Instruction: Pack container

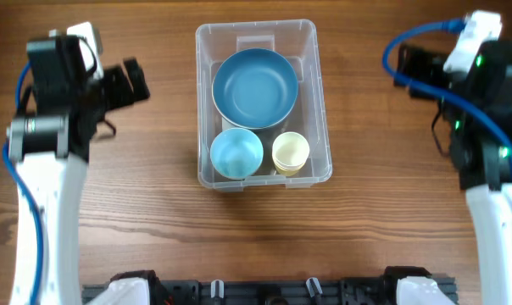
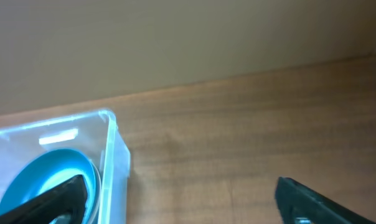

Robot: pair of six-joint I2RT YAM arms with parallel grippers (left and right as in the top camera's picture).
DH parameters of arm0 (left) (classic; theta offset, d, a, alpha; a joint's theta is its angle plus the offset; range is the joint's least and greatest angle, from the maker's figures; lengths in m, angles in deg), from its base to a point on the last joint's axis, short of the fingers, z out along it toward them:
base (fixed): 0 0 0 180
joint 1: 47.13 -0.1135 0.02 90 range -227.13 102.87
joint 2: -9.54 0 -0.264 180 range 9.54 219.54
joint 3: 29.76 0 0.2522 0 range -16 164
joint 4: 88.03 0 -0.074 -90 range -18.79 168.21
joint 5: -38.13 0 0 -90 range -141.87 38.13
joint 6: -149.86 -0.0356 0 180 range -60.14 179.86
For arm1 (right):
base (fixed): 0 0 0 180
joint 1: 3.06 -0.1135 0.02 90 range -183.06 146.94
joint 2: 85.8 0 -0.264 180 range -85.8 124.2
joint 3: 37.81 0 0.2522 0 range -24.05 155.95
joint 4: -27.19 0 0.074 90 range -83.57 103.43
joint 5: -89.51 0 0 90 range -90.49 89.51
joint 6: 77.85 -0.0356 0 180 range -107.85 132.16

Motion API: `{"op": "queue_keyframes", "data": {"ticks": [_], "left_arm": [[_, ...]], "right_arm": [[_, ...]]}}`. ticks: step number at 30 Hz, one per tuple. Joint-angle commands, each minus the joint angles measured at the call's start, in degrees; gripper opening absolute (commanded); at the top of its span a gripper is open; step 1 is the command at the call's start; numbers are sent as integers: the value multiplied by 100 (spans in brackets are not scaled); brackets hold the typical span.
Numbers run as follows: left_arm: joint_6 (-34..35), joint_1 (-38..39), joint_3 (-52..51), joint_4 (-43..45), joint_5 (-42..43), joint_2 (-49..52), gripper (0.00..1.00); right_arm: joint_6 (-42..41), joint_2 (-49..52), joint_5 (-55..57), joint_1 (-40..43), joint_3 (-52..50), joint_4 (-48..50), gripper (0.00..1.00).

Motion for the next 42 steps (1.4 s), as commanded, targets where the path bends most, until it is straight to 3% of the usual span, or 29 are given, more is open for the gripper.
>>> {"op": "queue_keyframes", "data": {"ticks": [1, 7, 11, 28, 31, 36, 39, 42], "left_arm": [[-98, -26, -1145, 179, 90, -1397, 100], [525, -26, -3239, 234, 92, -4094, 100], [645, -26, -3716, 273, 70, -4861, 100], [647, -26, -3716, -490, 72, -4846, 100], [647, -26, -3716, -490, 70, -4846, 100], [647, -26, -3716, -490, 72, -4846, 100], [647, -26, -3716, -490, 70, -4846, 100], [647, -26, -3716, -490, 72, -4846, 100]], "right_arm": [[-42, -916, 52, -4, -994, 24, 100], [-396, -2859, -96, -4, -2732, -70, 100], [-455, -3556, -74, -4, -3189, -92, 100], [-452, -2693, -52, -4, -3226, -330, 100], [-422, -3296, -96, -52, -3307, -638, 100], [-136, -5346, -127, -192, -4393, -597, 100], [-133, -6391, -461, -192, -5121, -339, 100], [-127, -6649, -507, -232, -5536, 280, 100]]}}
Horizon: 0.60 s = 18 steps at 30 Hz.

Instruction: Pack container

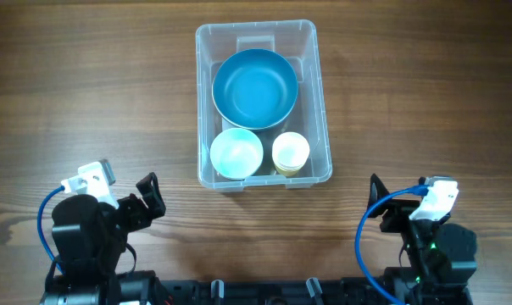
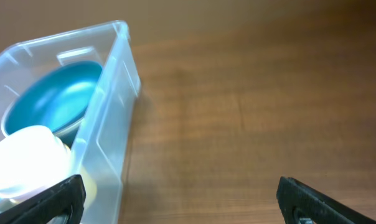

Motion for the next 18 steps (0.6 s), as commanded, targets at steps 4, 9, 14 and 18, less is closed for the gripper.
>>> {"op": "queue_keyframes", "data": {"ticks": [4, 9, 14, 18], "left_arm": [[31, -22, -39, 15, 28, -20, 100], [31, -22, -39, 15, 31, -20, 100], [31, -22, -39, 15, 31, -20, 100], [31, -22, -39, 15, 31, -20, 100]], "right_arm": [[424, -273, -214, -275, -975, 2107, 100], [1318, -273, -212, -396, -1829, 4406, 100], [1864, -273, -216, -393, -1888, 3934, 100], [1633, -273, -321, -400, -1888, 3515, 100]]}}
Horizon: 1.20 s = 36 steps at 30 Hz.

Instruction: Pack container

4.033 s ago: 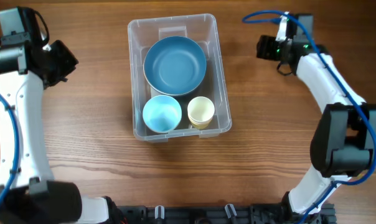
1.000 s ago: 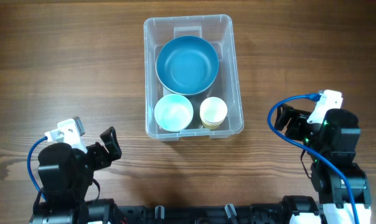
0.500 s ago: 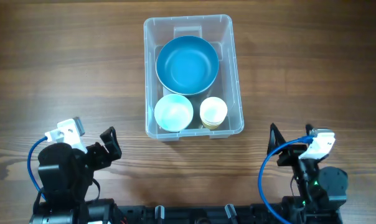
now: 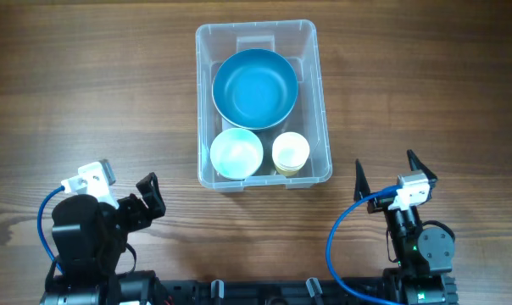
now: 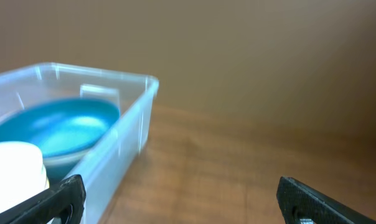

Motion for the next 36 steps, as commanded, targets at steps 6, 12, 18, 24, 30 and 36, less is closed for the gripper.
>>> {"op": "queue_keyframes", "data": {"ticks": [6, 12, 18, 24, 30, 36], "left_arm": [[28, -22, -37, 13, 31, -20, 100], [28, -22, -37, 13, 31, -20, 100], [28, -22, -37, 13, 31, -20, 100], [-13, -26, -39, -260, -122, -184, 100], [-122, -26, -946, -55, -127, -1458, 100], [-977, -20, -2761, 2457, -96, -2608, 100]], "right_arm": [[-37, -46, -131, -28, -4, 46, 100], [-35, 7, -131, -28, -4, 44, 100], [-35, 4, -129, -28, -4, 46, 100], [-35, 7, -131, -28, -4, 46, 100], [-35, 7, -131, -28, -4, 44, 100], [-33, 4, -131, -28, -4, 44, 100]]}}
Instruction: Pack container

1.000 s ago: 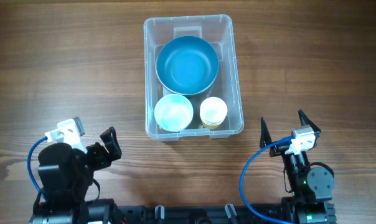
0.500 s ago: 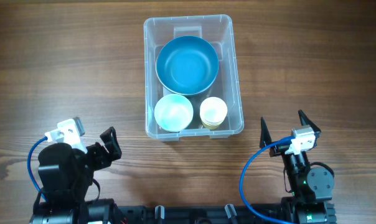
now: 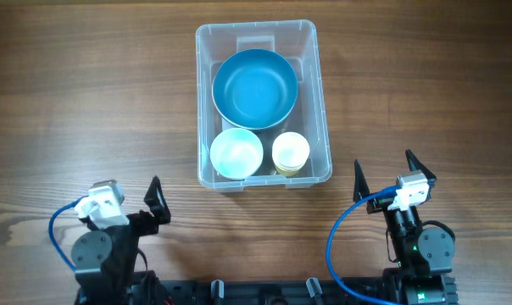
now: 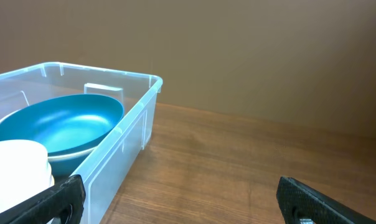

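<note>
A clear plastic container [image 3: 317, 102] stands at the table's middle. It holds a large blue bowl [image 3: 254, 87], a small pale blue bowl [image 3: 236, 152] and a yellow cup [image 3: 290, 152]. My right gripper [image 3: 384, 165] sits at the near edge, right of the container, open and holding nothing. In the right wrist view the container's wall [image 4: 122, 146] and the blue bowl [image 4: 63, 127] lie to the left, with the gripper [image 4: 182, 205] wide open over bare wood. My left gripper [image 3: 129, 191] rests near the front left, clear of the container; one finger shows, set wide.
The wooden table [image 3: 425, 93] stretches to both sides of the container. A black rail [image 3: 264, 292] with the arm bases runs along the near edge. A brown wall [image 4: 238, 56] stands behind the table.
My left arm has settled lower at the front left, its gripper now pointing toward the container. The right arm and the container's contents have not moved.
First both arms stood far out beside the container, left and right. Then both were drawn back to the near edge. After that the right gripper pointed up-table, open, and now the left one does too. The bowls and the cup stayed in the container throughout.
</note>
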Robot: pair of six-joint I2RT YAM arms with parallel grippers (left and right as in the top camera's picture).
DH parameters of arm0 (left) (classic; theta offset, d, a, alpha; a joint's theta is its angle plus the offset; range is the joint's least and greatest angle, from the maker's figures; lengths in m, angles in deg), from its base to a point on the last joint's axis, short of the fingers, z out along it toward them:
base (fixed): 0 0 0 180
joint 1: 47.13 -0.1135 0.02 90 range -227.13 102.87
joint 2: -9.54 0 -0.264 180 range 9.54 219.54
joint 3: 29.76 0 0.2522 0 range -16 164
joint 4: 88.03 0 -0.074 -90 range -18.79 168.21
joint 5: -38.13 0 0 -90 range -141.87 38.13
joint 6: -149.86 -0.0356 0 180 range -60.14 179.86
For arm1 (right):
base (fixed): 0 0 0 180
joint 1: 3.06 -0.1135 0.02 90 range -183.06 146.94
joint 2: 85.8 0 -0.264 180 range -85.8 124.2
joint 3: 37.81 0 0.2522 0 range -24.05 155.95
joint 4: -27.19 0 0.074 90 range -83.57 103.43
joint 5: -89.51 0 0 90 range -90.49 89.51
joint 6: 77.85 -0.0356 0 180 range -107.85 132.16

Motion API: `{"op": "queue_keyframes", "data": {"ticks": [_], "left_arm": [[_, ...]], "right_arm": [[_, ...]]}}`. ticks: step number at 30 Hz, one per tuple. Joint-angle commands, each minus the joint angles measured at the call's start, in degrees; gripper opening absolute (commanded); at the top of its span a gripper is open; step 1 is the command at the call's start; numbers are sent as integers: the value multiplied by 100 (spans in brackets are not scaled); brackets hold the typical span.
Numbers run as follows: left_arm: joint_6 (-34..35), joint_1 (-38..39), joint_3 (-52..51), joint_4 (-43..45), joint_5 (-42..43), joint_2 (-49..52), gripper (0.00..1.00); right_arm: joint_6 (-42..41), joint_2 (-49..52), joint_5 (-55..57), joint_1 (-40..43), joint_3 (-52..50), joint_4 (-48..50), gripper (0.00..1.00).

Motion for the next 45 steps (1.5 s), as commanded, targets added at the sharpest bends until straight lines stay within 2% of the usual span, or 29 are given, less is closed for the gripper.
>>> {"op": "queue_keyframes", "data": {"ticks": [1, 4, 7, 11, 45], "left_arm": [[-605, -20, -824, 1130, 35, -299, 100], [-929, 59, -1405, 2404, 92, -299, 100], [-1045, 142, -1882, 3241, 116, -299, 100], [-1198, 140, -1921, 3126, 127, -299, 100], [-1113, 140, -1921, 3147, 197, -282, 100]], "right_arm": [[-28, 0, -63, -28, -7, 22, 100], [-28, 2, -66, -28, -7, 24, 100], [-31, 7, -66, -28, -7, 22, 100], [-31, 17, -63, -28, -7, 24, 100], [-31, 22, -52, -28, -7, 22, 100]]}}
